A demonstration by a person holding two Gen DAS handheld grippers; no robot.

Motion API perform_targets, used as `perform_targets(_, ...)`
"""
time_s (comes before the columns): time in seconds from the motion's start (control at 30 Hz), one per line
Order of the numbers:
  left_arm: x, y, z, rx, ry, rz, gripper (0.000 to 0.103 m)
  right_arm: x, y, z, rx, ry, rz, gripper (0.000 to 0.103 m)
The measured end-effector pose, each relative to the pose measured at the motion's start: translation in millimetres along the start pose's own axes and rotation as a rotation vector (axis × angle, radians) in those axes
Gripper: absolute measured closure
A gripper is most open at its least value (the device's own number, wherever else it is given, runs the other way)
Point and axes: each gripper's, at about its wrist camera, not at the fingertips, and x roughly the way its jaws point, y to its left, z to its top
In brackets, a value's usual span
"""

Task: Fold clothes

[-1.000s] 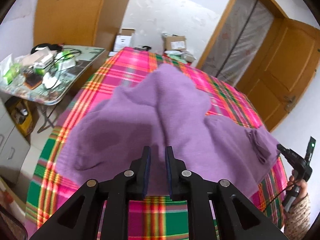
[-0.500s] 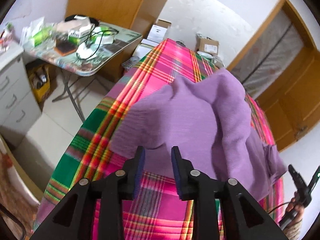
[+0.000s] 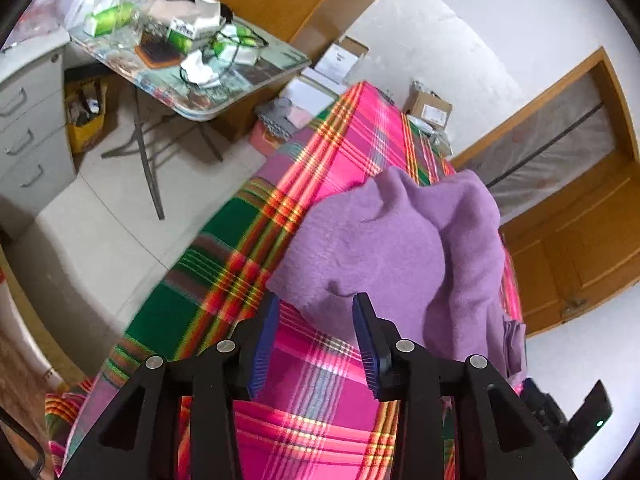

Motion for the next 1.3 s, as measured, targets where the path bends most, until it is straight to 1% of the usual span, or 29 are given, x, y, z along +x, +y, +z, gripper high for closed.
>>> perform_targets(0.03,3,0,0,-0.006,0.018,-0.014,0.064,4,8,-1,-0.021,0.007,0.011,0.059)
perform_targets(0.07,6,-1,0,-0.013,0.031,-0.019,0.064,8,14,-1,-0.04,0.014,0.016,0.057)
perform_targets(0.2,16,-3,2,-0.034,0.058,-0.03,0.064,20,30,-4,-0.093,0.054,0.02,0.056)
perform_targets(0.3,20,0,2,-0.087,0.068,-0.044,0.058,30,43,-6,-0.163,0.086,0.002,0.055)
perform_targets(0.4,21,0,3,-0.103,0.068,-0.049,0.057,37,54,-11,-0.232,0.112,-0.055,0.055)
perform_targets(0.47,21,0,4,-0.121,0.063,-0.049,0.057,41,52,-10,-0.239,0.117,-0.078,0.055)
perform_targets(0.6,23,1,9,-0.158,0.057,-0.054,0.057,42,41,-3,-0.188,0.098,-0.087,0.055)
perform_targets(0.63,24,1,10,-0.162,0.057,-0.055,0.059,42,37,0,-0.175,0.091,-0.091,0.057)
perform_targets(0.7,25,1,12,-0.163,0.053,-0.05,0.063,39,29,4,-0.139,0.074,-0.071,0.061)
perform_targets(0.77,25,0,13,-0.161,0.045,-0.042,0.076,37,24,7,-0.122,0.064,-0.069,0.066)
perform_targets(0.8,26,0,13,-0.159,0.04,-0.039,0.079,37,23,9,-0.12,0.06,-0.071,0.067)
perform_targets(0.83,26,0,14,-0.157,0.035,-0.043,0.086,37,22,10,-0.117,0.056,-0.073,0.072)
perform_targets(0.87,25,1,15,-0.155,0.031,-0.047,0.094,37,21,11,-0.114,0.053,-0.072,0.083)
perform_targets(0.97,22,0,18,-0.157,0.012,-0.065,0.096,35,18,15,-0.097,0.032,-0.062,0.098)
perform_targets(1.07,13,-3,23,-0.146,-0.034,-0.074,0.099,26,10,23,-0.054,-0.01,-0.048,0.099)
perform_targets(1.17,3,-10,29,-0.119,-0.083,-0.089,0.099,17,-2,33,-0.017,-0.048,-0.052,0.099)
perform_targets(1.3,-5,-25,39,-0.08,-0.127,-0.107,0.099,13,-10,46,-0.002,-0.079,-0.064,0.099)
